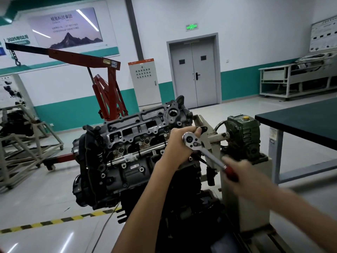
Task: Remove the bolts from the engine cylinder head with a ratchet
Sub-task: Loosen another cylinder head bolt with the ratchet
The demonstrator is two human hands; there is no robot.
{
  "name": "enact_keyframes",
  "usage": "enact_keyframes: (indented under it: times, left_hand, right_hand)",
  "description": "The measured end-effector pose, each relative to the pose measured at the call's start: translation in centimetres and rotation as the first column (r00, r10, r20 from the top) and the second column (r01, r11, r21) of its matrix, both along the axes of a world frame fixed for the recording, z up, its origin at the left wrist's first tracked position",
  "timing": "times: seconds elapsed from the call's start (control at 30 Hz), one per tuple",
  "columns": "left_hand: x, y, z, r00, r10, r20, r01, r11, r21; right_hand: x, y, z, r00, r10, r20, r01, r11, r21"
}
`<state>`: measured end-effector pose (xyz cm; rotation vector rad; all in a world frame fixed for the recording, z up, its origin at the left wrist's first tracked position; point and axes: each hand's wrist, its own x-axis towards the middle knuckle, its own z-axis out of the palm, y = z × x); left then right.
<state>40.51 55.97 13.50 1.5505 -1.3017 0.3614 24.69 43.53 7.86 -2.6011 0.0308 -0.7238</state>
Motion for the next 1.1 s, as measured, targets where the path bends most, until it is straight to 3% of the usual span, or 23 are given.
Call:
enact_keyframes:
  times: [0.07, 0.17, 0.3, 0.4, 0.5, 0.57, 0.7, 0.8, 0.87, 0.97, 1.03, 1.1]
  left_hand:
    - [0.2, -0.2, 0.6, 0.997, -0.009, 0.073, 0.004, 0.998, 0.065]
    - [0.2, -1.0, 0.1, 1.0, -0.014, 0.014, 0.015, 0.999, -0.047]
    - [-0.6, -2.3, -1.1, 0.993, -0.032, -0.113, -0.003, 0.956, -0.295]
    - [-1.3, -3.5, -1.1, 0.986, 0.016, -0.165, -0.077, 0.926, -0.369]
    - [-1.1, -3.8, -1.4, 0.972, 0.026, -0.232, -0.118, 0.913, -0.391]
    - [-0.7, -2.8, -1.5, 0.974, -0.009, -0.225, -0.072, 0.934, -0.35]
    - [0.4, -0.6, -0.6, 0.997, -0.017, -0.077, 0.008, 0.993, -0.117]
    - [0.7, -0.4, 0.2, 0.999, -0.012, 0.037, 0.011, 1.0, 0.021]
    - [0.6, -0.6, 0.0, 0.999, -0.019, 0.04, 0.018, 0.999, 0.026]
    - [0.4, -1.1, -0.8, 0.997, -0.037, -0.068, 0.027, 0.988, -0.152]
    - [-0.1, -1.9, -1.1, 0.995, -0.019, -0.1, -0.008, 0.964, -0.267]
    - [-0.6, -2.8, -1.3, 0.991, 0.022, -0.129, -0.064, 0.939, -0.337]
  right_hand:
    - [-0.5, -2.7, 3.2, 0.998, -0.06, 0.035, 0.068, 0.959, -0.276]
    - [-0.2, -3.6, 4.8, 0.992, -0.061, 0.113, 0.1, 0.919, -0.381]
    - [0.3, 0.4, -0.7, 0.979, -0.16, 0.127, 0.158, 0.987, 0.024]
    - [1.4, 5.6, -3.8, 0.97, -0.158, 0.185, 0.073, 0.914, 0.399]
    - [2.4, 9.2, -4.4, 0.971, -0.086, 0.222, -0.058, 0.819, 0.57]
    - [2.2, 8.4, -3.7, 0.98, -0.062, 0.189, -0.042, 0.866, 0.499]
    - [0.6, 1.2, -0.3, 0.999, -0.044, 0.019, 0.042, 0.997, 0.06]
    - [0.2, -3.3, 4.1, 0.996, -0.088, -0.005, 0.081, 0.939, -0.335]
    - [0.3, -4.0, 5.8, 0.991, -0.113, 0.065, 0.13, 0.895, -0.426]
    - [0.4, -2.6, 3.6, 0.988, -0.141, 0.06, 0.153, 0.937, -0.313]
    - [0.1, 0.0, 0.5, 0.982, -0.185, 0.042, 0.187, 0.981, -0.047]
    - [0.2, 3.6, -2.1, 0.977, -0.198, 0.081, 0.174, 0.955, 0.241]
